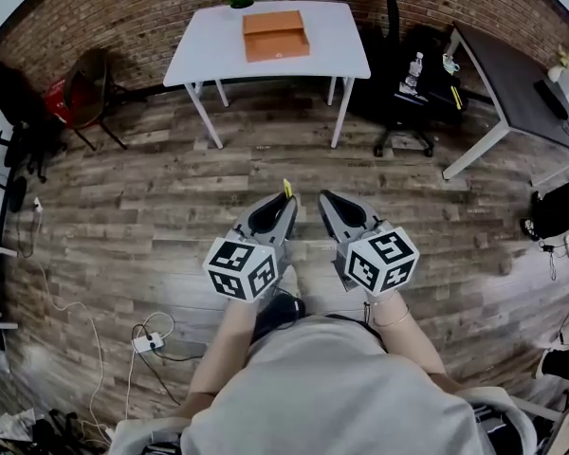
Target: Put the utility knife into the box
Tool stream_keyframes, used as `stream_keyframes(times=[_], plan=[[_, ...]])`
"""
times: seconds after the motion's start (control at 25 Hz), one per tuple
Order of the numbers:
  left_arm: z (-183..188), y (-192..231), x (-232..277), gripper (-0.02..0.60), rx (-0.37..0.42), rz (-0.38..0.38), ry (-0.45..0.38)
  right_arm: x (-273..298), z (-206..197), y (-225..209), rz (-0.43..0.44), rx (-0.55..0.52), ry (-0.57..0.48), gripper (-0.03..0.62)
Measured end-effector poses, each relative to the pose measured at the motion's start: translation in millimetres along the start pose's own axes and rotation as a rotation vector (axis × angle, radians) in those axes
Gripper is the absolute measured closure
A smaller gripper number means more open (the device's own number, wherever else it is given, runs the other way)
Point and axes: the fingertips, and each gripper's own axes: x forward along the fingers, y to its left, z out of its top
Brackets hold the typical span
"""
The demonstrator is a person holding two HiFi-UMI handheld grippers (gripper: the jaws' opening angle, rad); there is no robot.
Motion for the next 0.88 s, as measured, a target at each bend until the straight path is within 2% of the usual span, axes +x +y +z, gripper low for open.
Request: stream_keyframes(times=[0.12, 0.36, 0.64, 0.88], plan=[[18.8, 33.6, 15.7, 0.532, 0.028, -0.006, 0.005, 38.6, 14.5, -9.5, -0.014, -0.011, -0.007, 0.595], [39.6, 84.8, 38.5, 0.532, -0.005, -0.035, 0.002, 93.8, 31.7, -20.9, -0.034, -0.014, -0.016, 0.595], [47.2, 122.9, 55.9, 0.532, -0.029, -0.034, 0.011, 130.9, 33.5, -34.3, -0.042, -0.012, 0.014, 0.595], [56.8, 149.8, 87.0, 0.532, -0.036, -0.019, 0.016, 167.2, 39.9, -62.3, -0.031, -0.007, 0.027, 0.595]])
